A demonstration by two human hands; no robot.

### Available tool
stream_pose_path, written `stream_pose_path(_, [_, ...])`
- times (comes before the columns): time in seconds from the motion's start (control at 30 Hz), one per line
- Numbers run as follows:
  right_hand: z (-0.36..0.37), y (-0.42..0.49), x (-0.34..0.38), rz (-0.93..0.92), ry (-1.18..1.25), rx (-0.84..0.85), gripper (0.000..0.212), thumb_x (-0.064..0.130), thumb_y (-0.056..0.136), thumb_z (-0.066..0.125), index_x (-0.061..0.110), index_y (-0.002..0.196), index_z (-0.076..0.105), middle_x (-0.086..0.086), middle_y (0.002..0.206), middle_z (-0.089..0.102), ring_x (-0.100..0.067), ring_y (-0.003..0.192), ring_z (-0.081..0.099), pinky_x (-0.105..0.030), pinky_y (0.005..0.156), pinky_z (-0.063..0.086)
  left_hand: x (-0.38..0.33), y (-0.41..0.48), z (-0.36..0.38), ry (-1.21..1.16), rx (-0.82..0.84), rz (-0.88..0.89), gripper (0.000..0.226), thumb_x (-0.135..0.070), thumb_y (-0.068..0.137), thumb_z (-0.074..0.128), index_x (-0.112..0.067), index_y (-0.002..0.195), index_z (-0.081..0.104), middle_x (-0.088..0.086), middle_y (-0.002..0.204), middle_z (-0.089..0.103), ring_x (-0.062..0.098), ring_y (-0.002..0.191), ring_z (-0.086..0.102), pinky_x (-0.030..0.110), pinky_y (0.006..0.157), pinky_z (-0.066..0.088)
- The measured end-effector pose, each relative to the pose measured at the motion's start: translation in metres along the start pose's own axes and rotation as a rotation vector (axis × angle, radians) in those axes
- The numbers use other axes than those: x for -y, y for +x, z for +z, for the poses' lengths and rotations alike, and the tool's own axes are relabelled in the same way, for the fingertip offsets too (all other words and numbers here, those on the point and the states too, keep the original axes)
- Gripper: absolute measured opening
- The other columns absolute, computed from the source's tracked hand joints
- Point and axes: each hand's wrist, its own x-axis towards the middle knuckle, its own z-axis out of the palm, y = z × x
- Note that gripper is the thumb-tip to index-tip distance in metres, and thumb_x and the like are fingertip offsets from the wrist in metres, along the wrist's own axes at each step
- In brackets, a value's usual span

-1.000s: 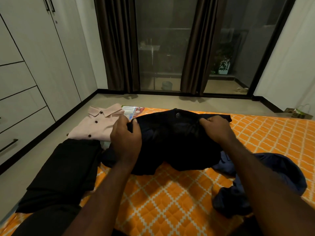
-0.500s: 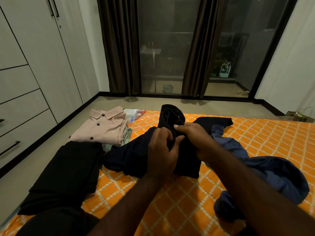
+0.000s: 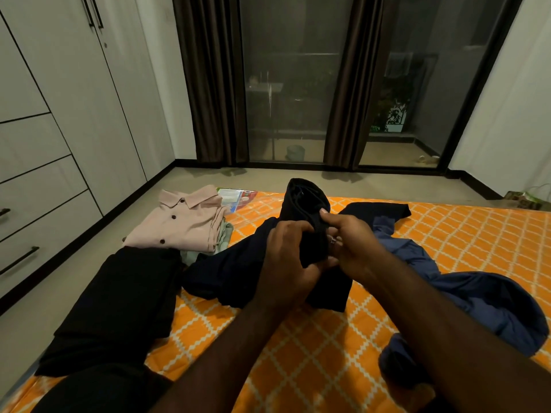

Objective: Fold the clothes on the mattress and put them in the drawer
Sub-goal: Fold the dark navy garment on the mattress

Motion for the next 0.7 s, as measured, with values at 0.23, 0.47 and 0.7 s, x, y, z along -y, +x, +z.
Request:
stream_pose_path(0.23, [-0.028,0.023,0.013,-0.187,-0.279,0.041,0.014,0.004,0.102,0.055,0.005,0.113,0.063,-0.017,0.102,0.075,-0.030,0.098,0.075,-0.032,0.075,0.062,0.009,0.017,-0.017,-0.299,-0.262,-0.318,0.027,-0.002,0.090,0.069,-0.023,0.104,0.061,-0.013,0.102,0.065,0.007,0.099,0.065,0.034,0.087,0.057])
stream_pose_path(0.47, [-0.060,0.047,-0.008,-0.341,-0.663,-0.133,0.012,0.011,0.096,0.070,0.016,0.106,0.068,-0.007,0.095,0.074,-0.029,0.097,0.072,-0.046,0.088,0.061,0.016,0.026,-0.032,-0.781,-0.360,-0.525,0.030,0.013,0.091,0.057,-0.011,0.108,0.062,0.007,0.107,0.069,0.021,0.106,0.067,0.034,0.098,0.054])
stream_pose_path(0.7, [-0.042,0.048,-0.013,-0.454,-0.863,0.063,0.016,0.022,0.090,0.078,0.021,0.104,0.070,0.006,0.085,0.070,0.002,0.071,0.065,-0.025,0.072,0.053,0.007,0.030,-0.033,-0.981,-0.277,-0.489,0.012,-0.004,0.097,0.058,-0.007,0.109,0.061,0.013,0.109,0.068,0.026,0.103,0.065,0.038,0.094,0.056])
